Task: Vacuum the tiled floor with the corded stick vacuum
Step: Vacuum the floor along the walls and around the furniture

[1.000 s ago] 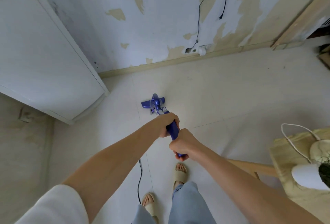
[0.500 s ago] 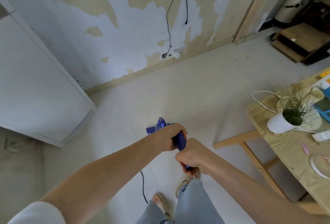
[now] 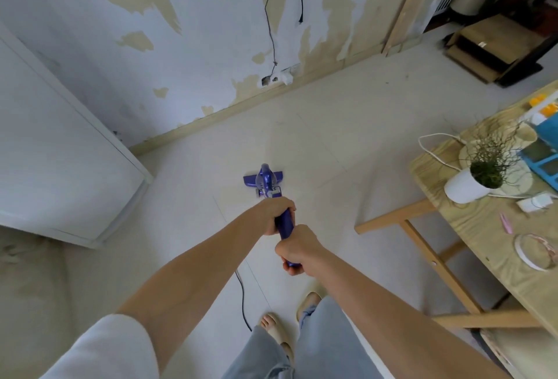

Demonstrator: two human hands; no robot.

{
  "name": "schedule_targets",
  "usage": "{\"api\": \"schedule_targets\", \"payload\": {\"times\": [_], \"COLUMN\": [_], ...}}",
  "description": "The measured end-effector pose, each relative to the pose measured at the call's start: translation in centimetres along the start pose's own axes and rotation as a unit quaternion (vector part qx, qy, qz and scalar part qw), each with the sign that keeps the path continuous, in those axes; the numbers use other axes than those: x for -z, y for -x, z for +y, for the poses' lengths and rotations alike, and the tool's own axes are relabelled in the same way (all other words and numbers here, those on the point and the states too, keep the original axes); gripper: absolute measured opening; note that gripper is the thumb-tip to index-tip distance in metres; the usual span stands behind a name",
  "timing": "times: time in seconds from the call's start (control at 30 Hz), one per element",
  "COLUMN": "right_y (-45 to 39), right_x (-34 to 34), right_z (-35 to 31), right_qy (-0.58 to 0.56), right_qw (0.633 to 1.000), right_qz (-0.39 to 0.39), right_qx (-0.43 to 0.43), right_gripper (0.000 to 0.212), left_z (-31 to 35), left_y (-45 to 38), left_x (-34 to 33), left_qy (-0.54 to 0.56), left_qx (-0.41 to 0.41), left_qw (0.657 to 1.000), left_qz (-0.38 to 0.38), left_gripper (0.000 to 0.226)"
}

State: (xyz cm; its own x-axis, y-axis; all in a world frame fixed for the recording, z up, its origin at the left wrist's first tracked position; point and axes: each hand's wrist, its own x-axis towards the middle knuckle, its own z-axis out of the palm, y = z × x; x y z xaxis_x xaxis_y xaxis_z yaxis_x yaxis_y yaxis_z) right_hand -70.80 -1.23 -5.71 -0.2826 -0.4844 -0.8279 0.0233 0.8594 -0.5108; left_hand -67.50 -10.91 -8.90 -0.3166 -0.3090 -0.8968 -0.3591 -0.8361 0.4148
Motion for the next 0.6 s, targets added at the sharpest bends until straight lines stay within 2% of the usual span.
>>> {"api": "schedule_targets", "payload": {"times": [0.23,0.4,0.6], "right_y": [3.9,2.8,-0.4], "right_x": [3.1,4.2,4.8], "right_z": [-3.3,-5.9,-7.1], "right_qy": [0.023,0.041,0.059], "right_qw": [0.998,0.998,0.997], "right_qz": [-0.063,-0.054,-0.045], "right_qx": [0.006,0.02,0.026], "right_gripper": [0.015,0.015,0.013], "left_z": [1.7,4.6,7.0], "left_y": [1.2,1.3,-0.5], "left_x": [-0.3,-0.6,-0.7], "left_qy": [0.037,0.013,0.049], "left_qx": [0.017,0.007,0.005], "left_qw": [0.998,0.998,0.998], "left_qz": [-0.049,-0.06,-0.038], "left_gripper": [0.02,0.017,0.022]}}
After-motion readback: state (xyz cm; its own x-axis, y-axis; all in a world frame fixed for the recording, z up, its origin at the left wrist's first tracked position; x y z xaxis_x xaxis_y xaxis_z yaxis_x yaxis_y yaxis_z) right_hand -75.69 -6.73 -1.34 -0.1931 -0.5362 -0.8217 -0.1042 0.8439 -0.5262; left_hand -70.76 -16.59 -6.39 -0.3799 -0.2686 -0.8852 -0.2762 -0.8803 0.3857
